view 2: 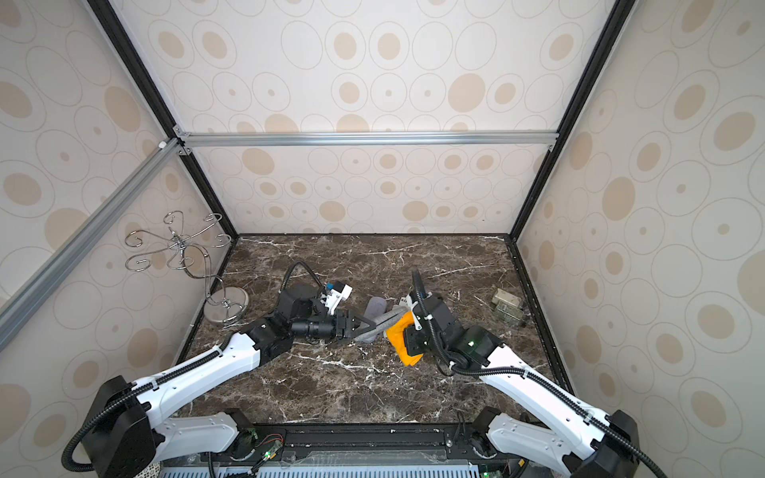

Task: Wipe the eyeglass case
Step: Wipe the dirt from the eyeglass case.

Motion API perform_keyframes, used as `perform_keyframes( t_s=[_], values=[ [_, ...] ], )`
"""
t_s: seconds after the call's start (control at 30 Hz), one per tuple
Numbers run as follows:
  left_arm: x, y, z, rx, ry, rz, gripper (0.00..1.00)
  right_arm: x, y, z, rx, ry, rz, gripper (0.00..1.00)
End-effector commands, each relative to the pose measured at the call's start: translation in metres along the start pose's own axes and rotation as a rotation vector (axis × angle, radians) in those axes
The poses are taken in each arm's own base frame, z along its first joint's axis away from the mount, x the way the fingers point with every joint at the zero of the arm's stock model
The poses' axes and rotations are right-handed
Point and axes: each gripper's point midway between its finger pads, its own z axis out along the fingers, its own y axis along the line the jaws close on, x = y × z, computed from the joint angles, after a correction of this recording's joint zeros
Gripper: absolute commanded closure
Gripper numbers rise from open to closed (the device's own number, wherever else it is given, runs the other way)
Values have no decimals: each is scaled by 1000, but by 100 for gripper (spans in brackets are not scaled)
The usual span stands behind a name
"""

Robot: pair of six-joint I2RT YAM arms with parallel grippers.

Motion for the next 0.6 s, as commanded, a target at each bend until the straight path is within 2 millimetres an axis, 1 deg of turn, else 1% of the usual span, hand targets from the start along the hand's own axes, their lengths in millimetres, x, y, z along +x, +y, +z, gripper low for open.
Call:
perform_keyframes(
  t_s=[0.0, 0.07, 0.1, 0.13, 0.27, 0.47, 0.57],
  values=[
    [-9, -30, -2, 77, -3, 73, 77, -23, 48, -15, -148, -99, -62, 100],
    [-8, -29, -1, 75, 1, 75, 77, -21, 65, -16, -204, -96, -84, 100],
    [-8, -28, 0, 73, 3, 76, 77, -21, 68, -16, -213, -94, -84, 100],
    [-8, -27, 0, 70, 4, 77, 77, -22, 66, -15, -202, -98, -78, 100],
    [-4, -24, -2, 55, 10, 85, 77, -27, 31, -15, -42, -130, -44, 100],
    [-2, -19, -1, 52, 14, 83, 78, -29, -26, -15, 112, -106, 58, 100],
    [-1, -19, -1, 53, 19, 87, 78, -31, -50, -15, 158, -98, 122, 100]
  ],
)
